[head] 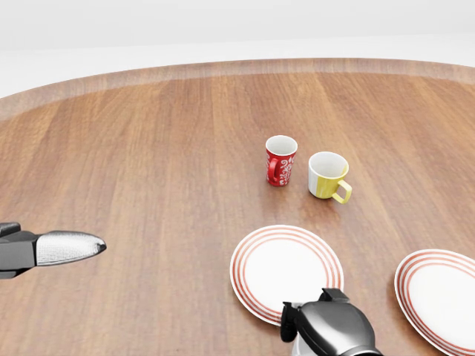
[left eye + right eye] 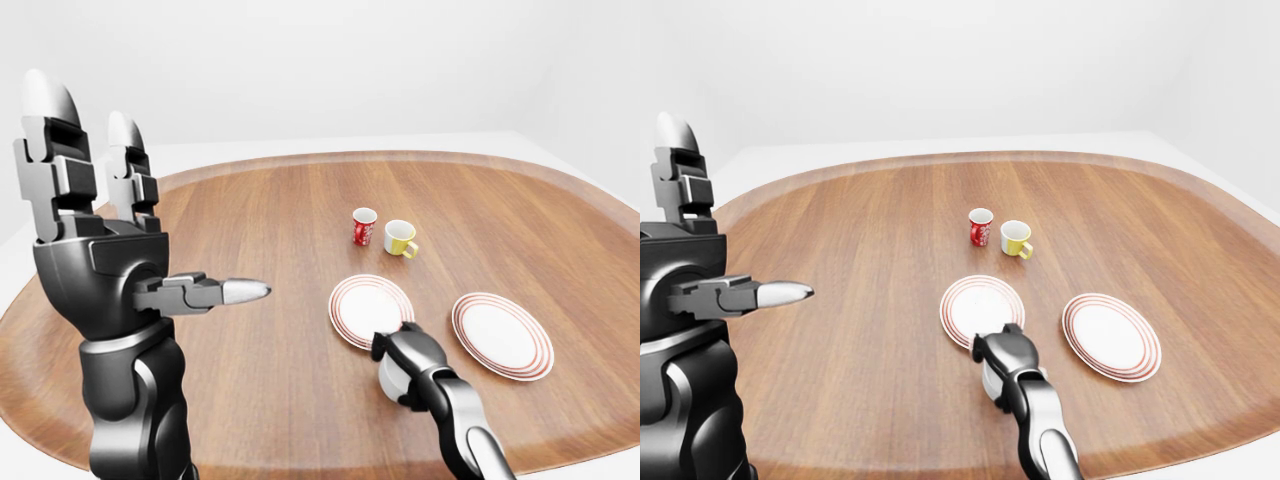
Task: Put the white mug on the left plate.
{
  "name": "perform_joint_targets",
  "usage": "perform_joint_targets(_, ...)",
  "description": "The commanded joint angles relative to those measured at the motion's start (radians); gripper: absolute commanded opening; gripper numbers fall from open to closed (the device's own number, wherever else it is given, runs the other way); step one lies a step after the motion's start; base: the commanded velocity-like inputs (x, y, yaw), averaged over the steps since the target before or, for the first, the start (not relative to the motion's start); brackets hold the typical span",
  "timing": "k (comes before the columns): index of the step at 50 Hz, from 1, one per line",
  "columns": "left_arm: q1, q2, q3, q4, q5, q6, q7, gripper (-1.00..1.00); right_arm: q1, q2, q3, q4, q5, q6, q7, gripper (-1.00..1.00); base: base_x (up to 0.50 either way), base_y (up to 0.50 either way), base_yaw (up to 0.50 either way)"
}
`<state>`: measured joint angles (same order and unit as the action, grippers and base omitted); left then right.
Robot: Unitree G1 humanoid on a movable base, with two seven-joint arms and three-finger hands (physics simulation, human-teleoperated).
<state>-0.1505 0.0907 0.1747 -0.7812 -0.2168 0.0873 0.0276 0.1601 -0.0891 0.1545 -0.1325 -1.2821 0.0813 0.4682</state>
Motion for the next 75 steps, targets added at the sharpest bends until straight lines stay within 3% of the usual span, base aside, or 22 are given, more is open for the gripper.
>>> perform_joint_targets(1,-0.005,0.003,0.002,0.002,-0.002,0.0,0.003,1.0,0.001,-0.005,-0.001,0.021,0.012,-0.001,-0.019,-1.0,0.0,0.0,0.0)
perform_joint_targets(10,-0.001,0.001,-0.001,0.005,0.001,0.0,0.002,1.0,0.013,-0.001,-0.008,-0.021,0.042,-0.005,0.012,-1.0,0.0,0.0,0.0)
perform_joint_targets(20,0.011,-0.004,-0.007,0.004,0.007,0.0,-0.003,1.0,0.053,0.023,0.028,-0.263,0.17,0.006,0.229,-1.0,0.0,0.0,0.0)
perform_joint_targets(34,0.008,-0.004,-0.006,-0.002,0.005,0.0,-0.003,1.0,0.009,0.033,0.061,-0.471,0.196,0.006,0.23,-1.0,0.0,0.0,0.0)
perform_joint_targets(42,0.008,-0.005,-0.009,-0.005,0.007,0.0,-0.003,1.0,-0.213,0.025,-0.046,-0.455,0.183,0.006,0.23,-1.0,0.0,0.0,0.0)
perform_joint_targets(50,0.01,-0.006,-0.008,0.0,0.009,0.0,-0.006,1.0,-0.372,0.012,-0.093,-0.387,0.184,0.006,0.23,-1.0,0.0,0.0,0.0)
perform_joint_targets(65,0.007,-0.006,-0.01,0.001,0.012,0.0,-0.006,1.0,-0.632,-0.037,-0.119,0.061,0.239,0.006,0.23,-1.0,0.0,0.0,0.0)
perform_joint_targets(75,0.015,-0.008,-0.016,-0.002,0.015,0.0,-0.009,1.0,-0.793,-0.038,-0.094,0.423,0.226,-0.128,0.23,-1.0,0.0,0.0,0.0)
